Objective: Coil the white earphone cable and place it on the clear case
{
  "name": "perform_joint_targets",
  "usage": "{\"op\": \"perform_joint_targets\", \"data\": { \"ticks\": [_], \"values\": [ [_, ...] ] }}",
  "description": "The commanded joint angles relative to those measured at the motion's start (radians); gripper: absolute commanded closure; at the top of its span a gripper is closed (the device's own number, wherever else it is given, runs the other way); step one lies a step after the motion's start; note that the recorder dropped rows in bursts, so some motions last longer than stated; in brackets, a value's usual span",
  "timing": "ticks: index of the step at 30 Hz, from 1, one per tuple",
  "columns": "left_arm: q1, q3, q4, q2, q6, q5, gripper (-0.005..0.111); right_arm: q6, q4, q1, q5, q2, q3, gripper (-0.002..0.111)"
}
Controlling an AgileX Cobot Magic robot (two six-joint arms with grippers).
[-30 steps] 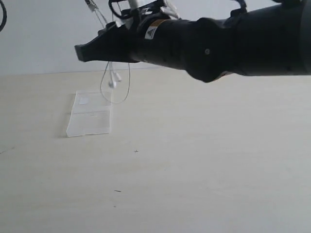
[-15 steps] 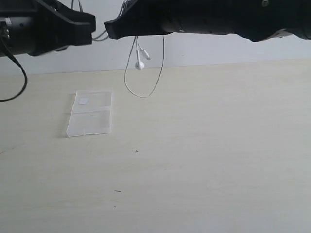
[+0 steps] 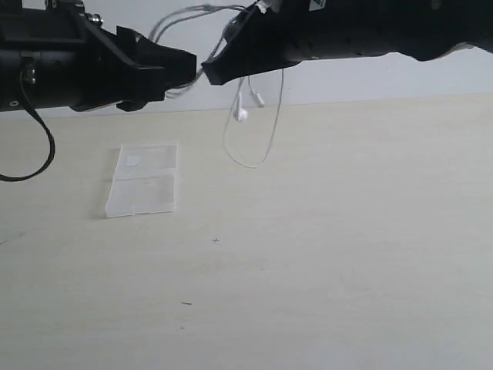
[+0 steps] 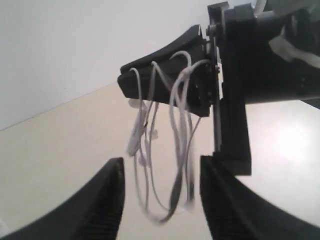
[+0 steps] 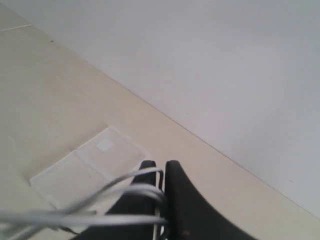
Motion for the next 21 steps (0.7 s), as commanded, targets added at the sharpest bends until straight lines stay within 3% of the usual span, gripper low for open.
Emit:
{"op": "perform_joint_targets", "data": {
  "ticks": [1,10,15,17,21],
  "values": [
    [-0.002,0.002,0.005,-0.009,-0.017,-0.039,0.053,-0.008,-0.026,-0.044,0.004,-0.002,-0.003,0.108],
    [-0.002,0.009,0.075,-0.007,-0.144,-0.143,0.054,-0.008,-0.067,-0.072,0.077,-0.004,-0.046,0.108],
    [-0.002,0.093,0.075,-0.007,-0.145,-0.003,0.055,-0.008,-0.127,-0.072,0.288,-0.004,-0.181,0.108],
    [-0.002,0.132,0.075,-0.007,-0.145,0.088,0.060,-0.008,-0.127,-0.072,0.346,-0.004,-0.234,0.108],
    [-0.002,0.215,0.075,-0.007,-0.145,0.279,0.088,-0.008,-0.117,-0.069,0.404,-0.004,-0.294,0.108]
  ]
}}
